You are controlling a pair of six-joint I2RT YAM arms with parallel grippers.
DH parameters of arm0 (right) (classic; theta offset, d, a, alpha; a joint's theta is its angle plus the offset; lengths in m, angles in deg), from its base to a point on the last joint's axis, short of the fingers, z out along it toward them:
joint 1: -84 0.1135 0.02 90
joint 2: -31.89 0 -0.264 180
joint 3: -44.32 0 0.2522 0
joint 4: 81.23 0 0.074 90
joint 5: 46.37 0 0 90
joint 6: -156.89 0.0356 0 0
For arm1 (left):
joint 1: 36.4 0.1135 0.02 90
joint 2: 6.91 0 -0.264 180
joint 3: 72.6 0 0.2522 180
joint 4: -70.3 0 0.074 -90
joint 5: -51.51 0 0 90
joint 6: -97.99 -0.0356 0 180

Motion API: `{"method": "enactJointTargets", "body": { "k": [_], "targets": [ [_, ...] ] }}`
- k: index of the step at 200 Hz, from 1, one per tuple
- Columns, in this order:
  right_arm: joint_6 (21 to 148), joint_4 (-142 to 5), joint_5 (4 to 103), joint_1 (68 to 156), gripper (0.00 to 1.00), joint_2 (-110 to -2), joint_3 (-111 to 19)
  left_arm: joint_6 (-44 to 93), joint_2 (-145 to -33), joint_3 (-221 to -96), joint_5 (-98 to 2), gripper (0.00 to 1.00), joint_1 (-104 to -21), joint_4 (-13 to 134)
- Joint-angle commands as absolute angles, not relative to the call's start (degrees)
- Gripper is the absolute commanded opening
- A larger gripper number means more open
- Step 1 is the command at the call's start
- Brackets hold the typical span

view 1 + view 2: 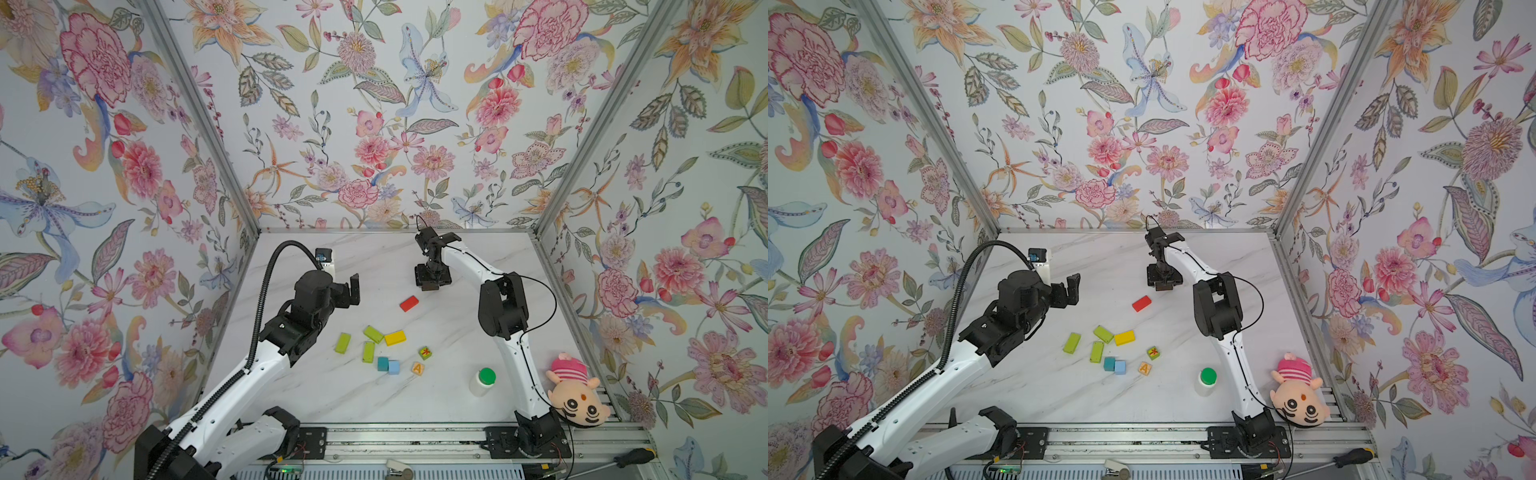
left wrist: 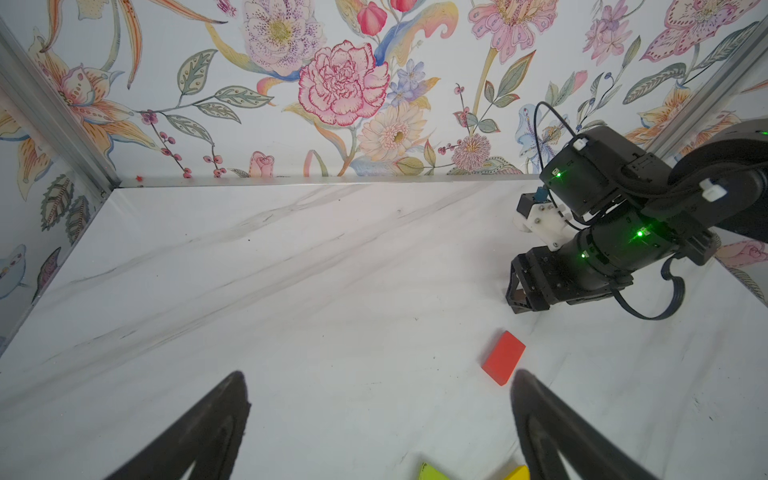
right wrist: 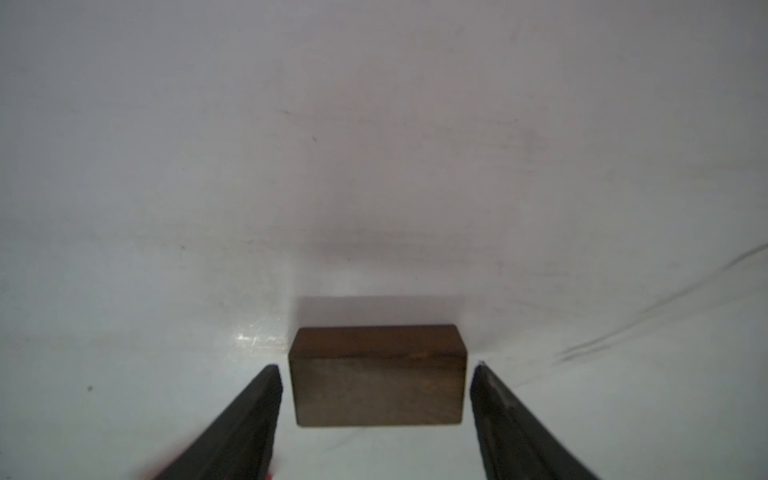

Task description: Build the wood block tower

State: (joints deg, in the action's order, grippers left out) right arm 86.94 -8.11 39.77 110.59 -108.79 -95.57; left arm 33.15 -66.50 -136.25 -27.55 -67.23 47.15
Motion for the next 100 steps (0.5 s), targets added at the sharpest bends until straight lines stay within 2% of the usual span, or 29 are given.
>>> {"method": "enactJointTargets", "body": {
  "k": [1, 100],
  "targets": [
    [86.2, -6.7, 39.4, 110.9, 0.77, -103.9, -97.4, 34.6, -66.1, -134.8, -27.0, 0.99, -69.4, 46.7],
    [85.0, -6.7, 40.8, 112.2, 0.79, -98.8, -94.0, 41.4, -69.7, -134.6, -23.1, 0.99, -77.3, 46.8]
  ]
}}
